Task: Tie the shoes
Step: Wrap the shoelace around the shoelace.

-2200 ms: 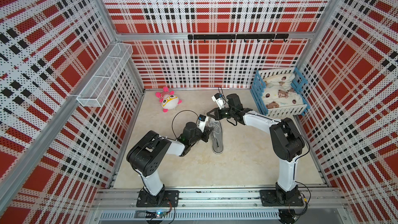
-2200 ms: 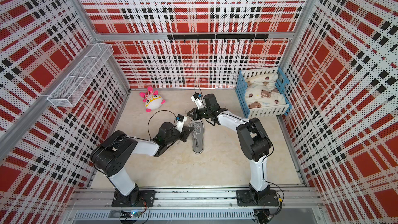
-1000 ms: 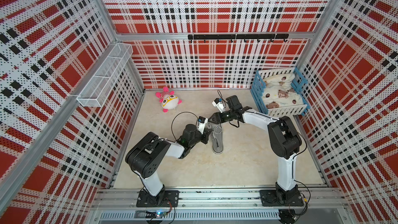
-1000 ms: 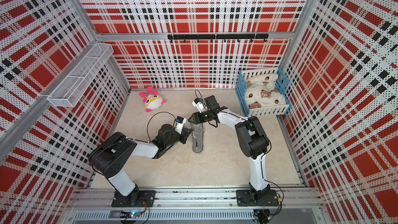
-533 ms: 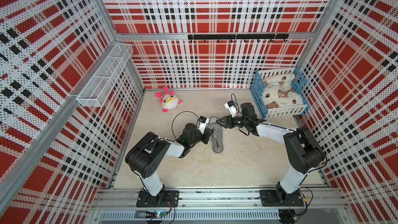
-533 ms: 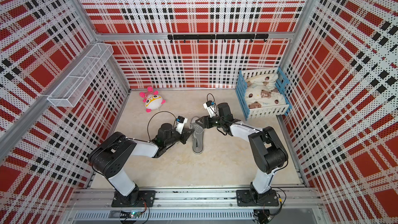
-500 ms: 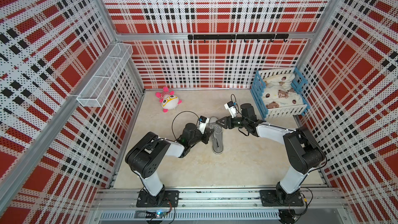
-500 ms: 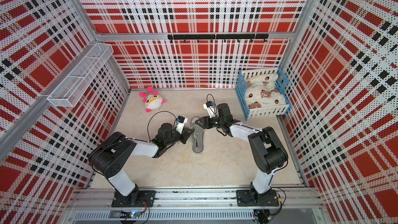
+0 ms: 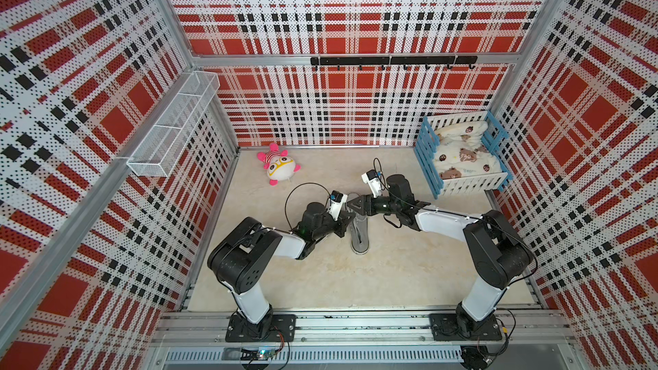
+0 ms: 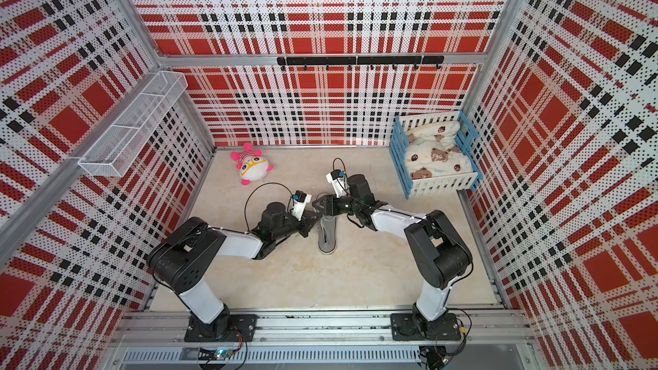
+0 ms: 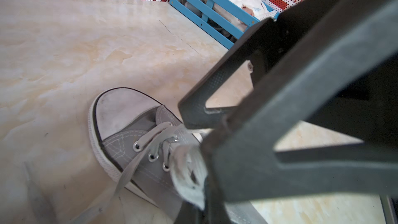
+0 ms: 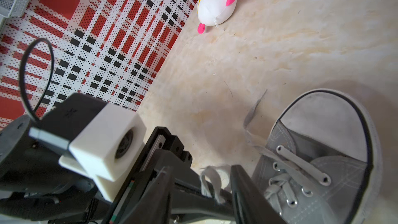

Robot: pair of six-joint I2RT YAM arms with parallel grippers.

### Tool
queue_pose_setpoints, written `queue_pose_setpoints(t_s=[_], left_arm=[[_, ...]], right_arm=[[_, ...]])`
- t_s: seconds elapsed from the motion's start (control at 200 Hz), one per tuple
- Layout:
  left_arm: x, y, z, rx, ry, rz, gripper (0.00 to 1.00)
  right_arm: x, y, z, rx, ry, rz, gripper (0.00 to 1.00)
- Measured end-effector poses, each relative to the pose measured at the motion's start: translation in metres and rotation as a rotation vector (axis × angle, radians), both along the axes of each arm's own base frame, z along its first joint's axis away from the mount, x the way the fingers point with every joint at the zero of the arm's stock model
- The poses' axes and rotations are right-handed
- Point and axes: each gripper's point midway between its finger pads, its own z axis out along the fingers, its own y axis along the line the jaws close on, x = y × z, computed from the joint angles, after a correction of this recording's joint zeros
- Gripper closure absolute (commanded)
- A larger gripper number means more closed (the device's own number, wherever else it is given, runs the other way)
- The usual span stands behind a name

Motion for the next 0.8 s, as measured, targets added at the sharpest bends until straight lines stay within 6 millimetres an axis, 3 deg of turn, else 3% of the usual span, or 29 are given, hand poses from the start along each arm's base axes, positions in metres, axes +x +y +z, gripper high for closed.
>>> queue_pose_setpoints(t_s=[0.476,0.601,0.757,0.797], left_arm=[[0.0,0.0,0.0,0.001,-0.001,0.002,1.0],[0.0,0.0,0.0,0.001,-0.001,0.004,1.0],[0.001,0.001,0.0,0.003,-0.001,0.008,1.0],[0.001,0.001,-0.001,0.003,-0.001,0.012,1.0]], right_arm=[[-0.004,0.01,-0.017,-0.028,0.05,-0.016,0.61],[-0.006,0.013,-0.023,-0.04,0.062,-0.014,0.72],[-0.006,0.014,-0.027,-0.051,0.079,-0.023,0.99],[-0.006,0.014,-0.027,-0.054,0.074,-0.024,1.0]])
